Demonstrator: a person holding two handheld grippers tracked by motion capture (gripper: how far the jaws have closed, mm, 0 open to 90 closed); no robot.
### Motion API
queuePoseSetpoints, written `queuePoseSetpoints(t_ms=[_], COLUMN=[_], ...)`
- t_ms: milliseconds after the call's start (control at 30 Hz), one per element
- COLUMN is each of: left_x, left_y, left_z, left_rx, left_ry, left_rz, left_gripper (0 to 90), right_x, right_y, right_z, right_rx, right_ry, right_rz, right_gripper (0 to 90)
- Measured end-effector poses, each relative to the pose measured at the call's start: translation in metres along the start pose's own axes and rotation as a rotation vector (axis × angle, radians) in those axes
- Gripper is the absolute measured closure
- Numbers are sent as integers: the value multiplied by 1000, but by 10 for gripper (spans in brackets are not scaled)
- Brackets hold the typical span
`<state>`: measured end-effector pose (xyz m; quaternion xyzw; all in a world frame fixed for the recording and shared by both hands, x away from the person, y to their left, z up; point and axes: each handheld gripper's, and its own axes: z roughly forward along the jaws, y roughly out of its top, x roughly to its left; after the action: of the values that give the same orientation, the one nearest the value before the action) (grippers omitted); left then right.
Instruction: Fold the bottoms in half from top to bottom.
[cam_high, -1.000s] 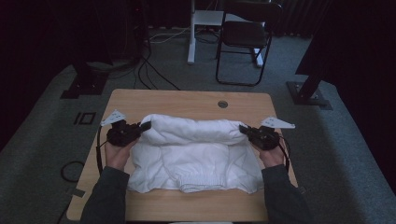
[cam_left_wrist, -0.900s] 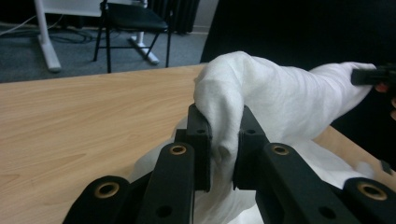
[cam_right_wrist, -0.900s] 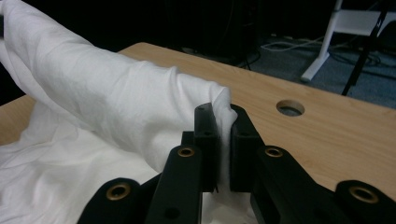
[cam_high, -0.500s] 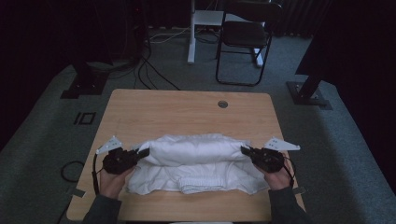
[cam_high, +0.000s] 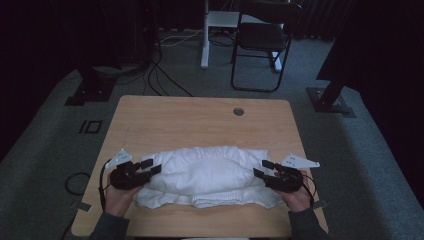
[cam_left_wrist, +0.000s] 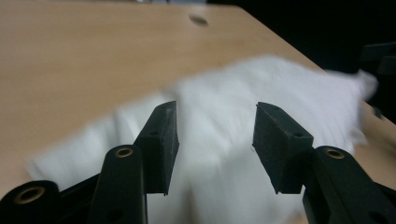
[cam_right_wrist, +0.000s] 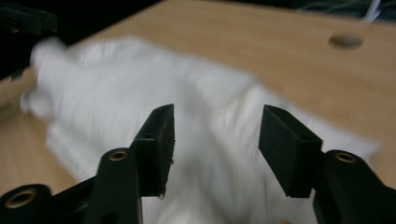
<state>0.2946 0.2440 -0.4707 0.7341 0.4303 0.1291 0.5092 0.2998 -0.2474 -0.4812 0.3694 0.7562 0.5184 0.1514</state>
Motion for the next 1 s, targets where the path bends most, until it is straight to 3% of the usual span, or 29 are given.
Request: queuePoseSetpoints(t_ms=[33,67,133,167,200,233,267,333,400,433,467,500,533,633,833,867,1000], left_x=[-4,-7,-9,-13,-21,-21,-29,-38,-44,-44,-48,-48,-50,-50,-43,-40,-39], left_y=[18,25,30,33,33,33,26,13,-1,-1,-15,-15,-27,-43,-61,-65,-67], left_z=[6,11,17,25,42,42,59,71,78,78,77,77,72,59,50,55,66], left_rx=[-5,-1,7,17,56,56,102,154,201,201,224,224,230,227,250,265,274], left_ry=[32,34,30,21,9,9,-21,-53,-72,-72,-82,-82,-96,-108,-54,-25,8], left_rz=[10,4,0,-8,1,1,2,21,33,33,43,43,45,56,71,76,89], left_gripper=[531,552,591,608,621,633,648,665,673,678,686,686,686,676,675,675,687], right_x=[2,5,8,13,15,17,20,24,28,28,31,31,32,32,30,29,28], right_y=[7,14,19,25,25,24,22,15,8,8,1,-2,-6,-18,-41,-45,-52], right_z=[4,11,19,38,48,58,66,76,77,77,70,66,61,49,41,44,56], right_rx=[-3,5,13,56,83,108,134,180,196,196,198,196,195,200,250,265,299], right_ry=[-15,-35,-52,-68,-71,-76,-85,-85,-88,-88,-80,-79,-83,-86,-89,-87,-101], right_rz=[-3,-9,-21,-21,-25,-40,-55,-73,-84,-84,-81,-77,-74,-67,-61,-55,-59], right_gripper=[456,477,496,534,542,554,559,564,571,571,577,578,580,588,615,617,628])
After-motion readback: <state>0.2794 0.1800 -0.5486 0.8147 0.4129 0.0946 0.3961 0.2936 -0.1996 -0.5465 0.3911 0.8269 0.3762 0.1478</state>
